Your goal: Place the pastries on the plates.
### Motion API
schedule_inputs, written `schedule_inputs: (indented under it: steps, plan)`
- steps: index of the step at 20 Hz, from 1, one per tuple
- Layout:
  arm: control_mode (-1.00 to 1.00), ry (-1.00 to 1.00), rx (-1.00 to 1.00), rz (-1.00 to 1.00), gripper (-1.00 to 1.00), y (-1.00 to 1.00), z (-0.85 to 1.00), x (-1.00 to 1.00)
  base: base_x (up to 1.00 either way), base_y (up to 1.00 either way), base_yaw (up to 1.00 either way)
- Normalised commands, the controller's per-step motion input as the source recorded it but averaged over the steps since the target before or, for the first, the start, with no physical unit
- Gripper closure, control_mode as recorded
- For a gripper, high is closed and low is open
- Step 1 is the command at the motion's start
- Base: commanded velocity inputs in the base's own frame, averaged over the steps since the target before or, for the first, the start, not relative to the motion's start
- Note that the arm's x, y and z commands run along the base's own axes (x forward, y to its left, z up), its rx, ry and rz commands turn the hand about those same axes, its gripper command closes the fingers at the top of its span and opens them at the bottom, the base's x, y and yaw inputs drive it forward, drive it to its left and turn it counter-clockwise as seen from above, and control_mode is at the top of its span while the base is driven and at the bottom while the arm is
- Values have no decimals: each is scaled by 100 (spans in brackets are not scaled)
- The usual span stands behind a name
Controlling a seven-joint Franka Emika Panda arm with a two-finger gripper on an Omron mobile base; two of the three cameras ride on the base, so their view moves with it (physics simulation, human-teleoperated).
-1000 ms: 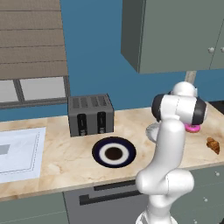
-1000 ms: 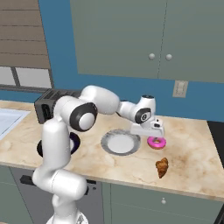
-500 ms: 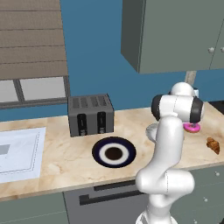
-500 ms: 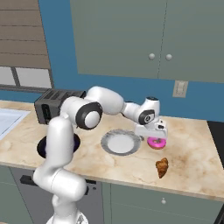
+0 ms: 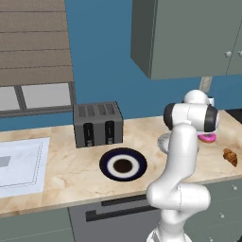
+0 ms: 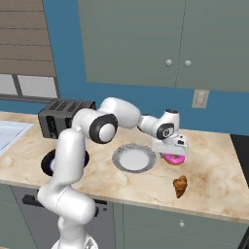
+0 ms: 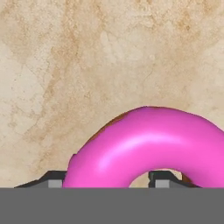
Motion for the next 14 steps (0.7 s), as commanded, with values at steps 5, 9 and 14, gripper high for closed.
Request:
schedule_inputs:
  steps: [5, 9, 14]
  plan:
    - [-100, -3, 4, 0, 100, -4, 0, -8, 0, 0, 0]
    - [-100, -11, 0, 0, 100, 15, 0, -34, 0, 0, 0]
    - [-100, -9, 0, 0, 100, 41, 14, -23, 0, 0, 0]
